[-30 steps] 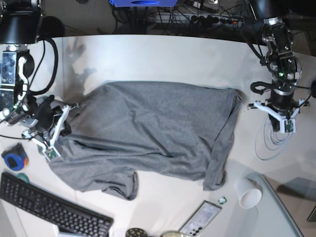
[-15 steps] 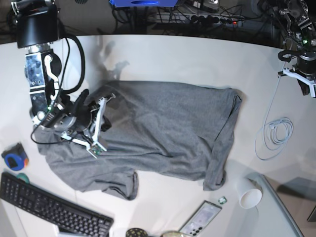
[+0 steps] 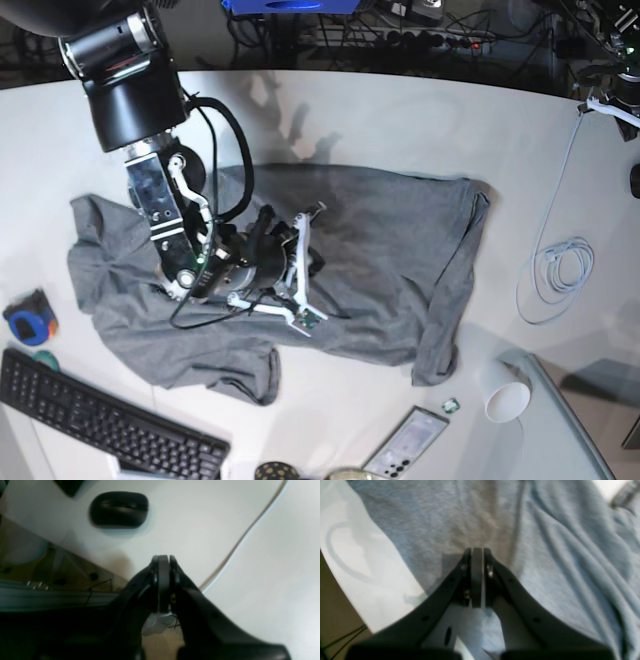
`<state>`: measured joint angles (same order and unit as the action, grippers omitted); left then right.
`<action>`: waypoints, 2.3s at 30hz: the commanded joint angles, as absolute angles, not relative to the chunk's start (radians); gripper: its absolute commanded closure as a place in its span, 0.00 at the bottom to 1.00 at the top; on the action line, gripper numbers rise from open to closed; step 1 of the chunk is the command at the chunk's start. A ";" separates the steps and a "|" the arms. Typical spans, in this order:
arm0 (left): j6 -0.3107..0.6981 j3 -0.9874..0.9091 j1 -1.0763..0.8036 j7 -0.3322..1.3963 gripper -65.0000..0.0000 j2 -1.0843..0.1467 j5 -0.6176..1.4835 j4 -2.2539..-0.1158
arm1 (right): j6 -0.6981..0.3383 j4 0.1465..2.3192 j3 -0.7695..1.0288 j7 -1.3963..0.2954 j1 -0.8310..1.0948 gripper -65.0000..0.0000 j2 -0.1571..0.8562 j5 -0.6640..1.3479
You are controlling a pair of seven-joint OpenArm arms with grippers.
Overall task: Layout the t-shirt on the table in an organized manner, then fold the t-shirt properly
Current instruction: 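Move the right gripper onto the shirt middle and grasp fabric, then lift the grasped fabric with the right gripper toward the collar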
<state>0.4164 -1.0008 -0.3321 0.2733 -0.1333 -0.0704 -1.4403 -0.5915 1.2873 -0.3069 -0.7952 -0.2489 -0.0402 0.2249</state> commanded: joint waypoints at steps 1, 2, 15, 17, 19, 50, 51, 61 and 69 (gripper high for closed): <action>0.407 -1.010 -0.335 0.248 1.00 -0.148 -0.061 -1.455 | -0.593 1.294 -0.317 -0.777 -0.282 0.97 -0.064 0.239; 0.407 -1.012 -0.338 0.248 1.00 -0.148 -0.061 -1.455 | -0.593 1.285 -0.323 -0.776 -0.288 0.97 -0.076 0.239; 0.407 -1.001 -0.466 0.016 1.00 -0.139 -0.062 -1.423 | -0.591 1.181 -0.401 -0.757 -0.358 0.96 -0.120 0.243; 0.407 -1.003 -0.467 0.005 1.00 -0.140 -0.062 -1.399 | -0.591 1.171 -0.401 -0.745 -0.374 0.93 -0.120 0.243; 0.407 -1.004 -0.467 0.002 1.00 -0.142 -0.062 -1.368 | -0.591 1.132 -0.401 -0.750 -0.401 0.83 -0.120 0.243; 0.407 -1.003 -0.464 -0.001 1.00 -0.142 -0.062 -1.313 | -0.591 0.598 -0.403 -0.526 -0.501 0.50 -0.143 0.242; 0.407 -1.003 -0.466 -0.001 1.00 -0.142 -0.062 -1.313 | -0.593 0.598 -0.403 -0.526 -0.498 0.50 -0.143 0.242; 0.407 -1.001 -0.464 -0.001 1.00 -0.143 -0.062 -1.313 | -0.593 0.642 -0.403 -0.532 -0.470 0.50 -0.143 0.242; 0.407 -1.001 -0.464 -0.001 1.00 -0.143 -0.062 -1.313 | -0.593 0.676 -0.403 -0.532 -0.470 0.54 -0.143 0.242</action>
